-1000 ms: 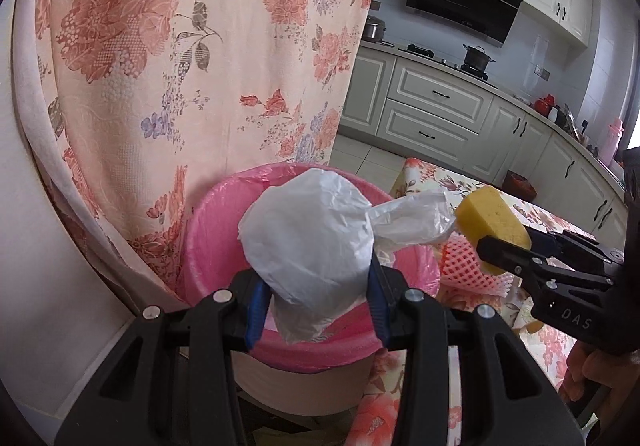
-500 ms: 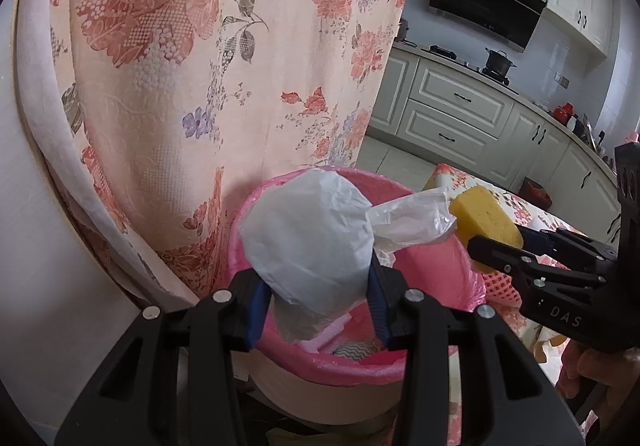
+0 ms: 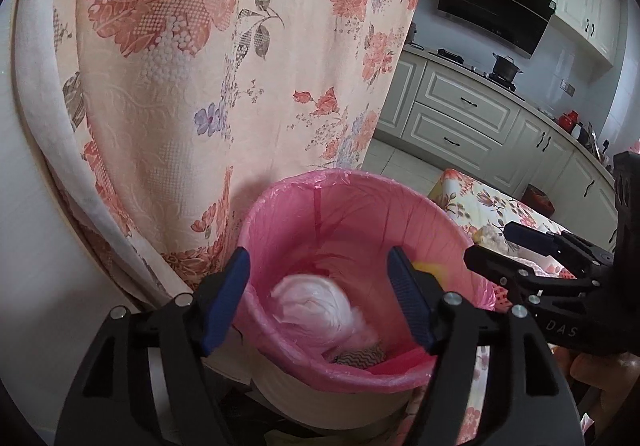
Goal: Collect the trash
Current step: 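Open both tools to drop the sponge and bag into the bin, then move both tools back over the table toward the remaining trash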
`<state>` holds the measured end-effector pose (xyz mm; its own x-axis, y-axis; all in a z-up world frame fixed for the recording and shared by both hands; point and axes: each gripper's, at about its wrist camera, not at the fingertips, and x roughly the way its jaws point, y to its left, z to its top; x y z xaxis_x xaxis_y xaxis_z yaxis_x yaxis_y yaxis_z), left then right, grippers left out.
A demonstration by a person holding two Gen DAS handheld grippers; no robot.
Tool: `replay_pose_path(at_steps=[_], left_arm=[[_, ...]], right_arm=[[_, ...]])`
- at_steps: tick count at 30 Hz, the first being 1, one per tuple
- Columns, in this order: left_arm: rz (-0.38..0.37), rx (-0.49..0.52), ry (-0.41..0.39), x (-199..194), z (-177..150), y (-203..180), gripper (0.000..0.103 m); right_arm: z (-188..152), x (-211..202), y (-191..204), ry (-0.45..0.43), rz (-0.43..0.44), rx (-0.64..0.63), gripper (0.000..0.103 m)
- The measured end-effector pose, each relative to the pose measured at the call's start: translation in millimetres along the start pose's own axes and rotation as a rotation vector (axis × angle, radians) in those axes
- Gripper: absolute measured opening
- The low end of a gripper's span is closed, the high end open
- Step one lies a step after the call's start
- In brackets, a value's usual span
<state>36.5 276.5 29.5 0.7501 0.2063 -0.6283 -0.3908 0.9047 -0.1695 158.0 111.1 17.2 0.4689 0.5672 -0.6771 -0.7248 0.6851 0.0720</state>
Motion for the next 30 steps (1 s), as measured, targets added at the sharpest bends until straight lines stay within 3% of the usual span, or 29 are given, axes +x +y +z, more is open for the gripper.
replay_pose_path(at_steps=[12,19,22,30], left_arm=[[-0.004,0.017,-0.001,-9,-4,-8,0.069],[-0.016,0.036,-0.008,-16,-6,-20,0.075],[-0.027,0.042,-0.013,-20,-11,-27,0.079],[-0.035,0.046,-0.023,-28,-22,-50,0.080]], right_arm=[[-5,-10,-12,-0.008,-0.014,0.030,0.082],[-13,-32,-25,-0.035,-0.031,0.057,0.085],[-23,-45,-35,-0.048,-0.048,0.069,0.085],[-56,-86,-76,-0.080,-0.108,0.146,0.085]])
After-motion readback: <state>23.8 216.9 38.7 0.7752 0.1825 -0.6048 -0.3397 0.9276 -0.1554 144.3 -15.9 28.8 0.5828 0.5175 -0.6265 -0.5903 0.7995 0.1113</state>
